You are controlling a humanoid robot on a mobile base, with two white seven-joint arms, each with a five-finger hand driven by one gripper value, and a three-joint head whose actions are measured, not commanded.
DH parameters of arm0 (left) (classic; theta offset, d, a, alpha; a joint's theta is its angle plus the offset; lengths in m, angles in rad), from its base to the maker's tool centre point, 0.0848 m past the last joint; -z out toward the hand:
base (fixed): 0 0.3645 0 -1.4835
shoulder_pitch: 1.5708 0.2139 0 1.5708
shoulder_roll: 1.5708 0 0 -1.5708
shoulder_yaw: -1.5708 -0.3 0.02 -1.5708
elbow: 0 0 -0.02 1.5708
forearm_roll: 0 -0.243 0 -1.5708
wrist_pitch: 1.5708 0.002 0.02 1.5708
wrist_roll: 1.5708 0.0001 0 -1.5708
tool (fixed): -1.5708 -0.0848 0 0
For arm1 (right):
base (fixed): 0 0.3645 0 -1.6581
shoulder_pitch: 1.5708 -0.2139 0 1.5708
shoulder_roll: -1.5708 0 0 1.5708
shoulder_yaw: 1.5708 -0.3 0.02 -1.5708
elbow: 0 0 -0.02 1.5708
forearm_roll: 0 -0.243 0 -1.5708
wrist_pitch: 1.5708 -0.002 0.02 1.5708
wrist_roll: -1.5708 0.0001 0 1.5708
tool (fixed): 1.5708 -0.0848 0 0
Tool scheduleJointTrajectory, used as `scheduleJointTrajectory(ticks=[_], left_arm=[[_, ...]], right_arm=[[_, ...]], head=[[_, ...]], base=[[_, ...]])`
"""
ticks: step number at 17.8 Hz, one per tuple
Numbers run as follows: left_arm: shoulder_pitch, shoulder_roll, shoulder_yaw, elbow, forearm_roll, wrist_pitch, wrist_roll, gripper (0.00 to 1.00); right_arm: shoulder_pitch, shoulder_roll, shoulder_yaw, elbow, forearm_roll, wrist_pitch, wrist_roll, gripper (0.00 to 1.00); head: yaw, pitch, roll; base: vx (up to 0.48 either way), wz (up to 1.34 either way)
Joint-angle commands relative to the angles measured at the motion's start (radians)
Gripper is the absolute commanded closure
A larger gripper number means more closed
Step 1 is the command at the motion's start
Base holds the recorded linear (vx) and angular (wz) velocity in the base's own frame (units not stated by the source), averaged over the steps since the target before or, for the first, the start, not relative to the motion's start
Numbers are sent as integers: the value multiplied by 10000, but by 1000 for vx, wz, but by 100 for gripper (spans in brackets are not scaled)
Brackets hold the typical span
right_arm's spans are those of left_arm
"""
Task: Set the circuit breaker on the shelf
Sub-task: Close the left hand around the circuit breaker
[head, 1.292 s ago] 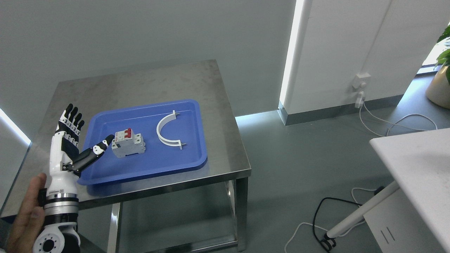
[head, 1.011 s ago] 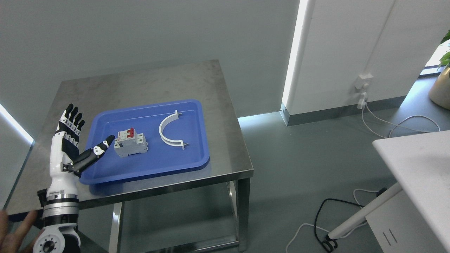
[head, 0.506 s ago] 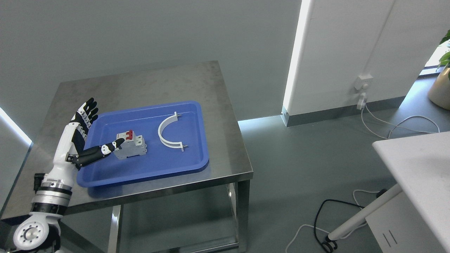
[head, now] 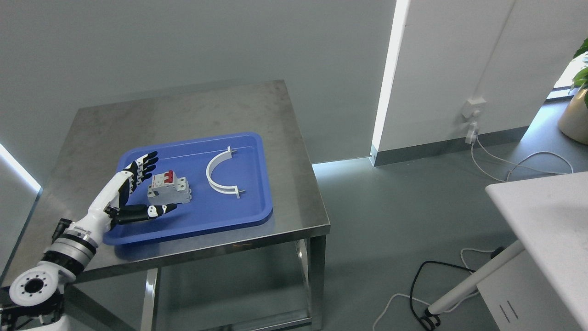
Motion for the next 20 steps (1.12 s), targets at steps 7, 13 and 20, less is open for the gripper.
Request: scheduleJointTrajectory(ticks=[7, 13, 20], left_arm=[[-1120, 327, -838, 1161, -1723, 293, -358, 24], [-936, 327, -316, 1575, -1738, -333, -451, 41], [-690, -408, 511, 1637, -1677, -2143, -466, 86]], right_arm=[[0, -175, 199, 0, 0, 553, -2, 0], [0, -175, 199, 0, 0, 553, -2, 0], [0, -175, 199, 0, 0, 553, -2, 0]], head=[[0, 0, 0], [0, 0, 0], [0, 0, 0]], base=[[0, 0], [0, 0], [0, 0]])
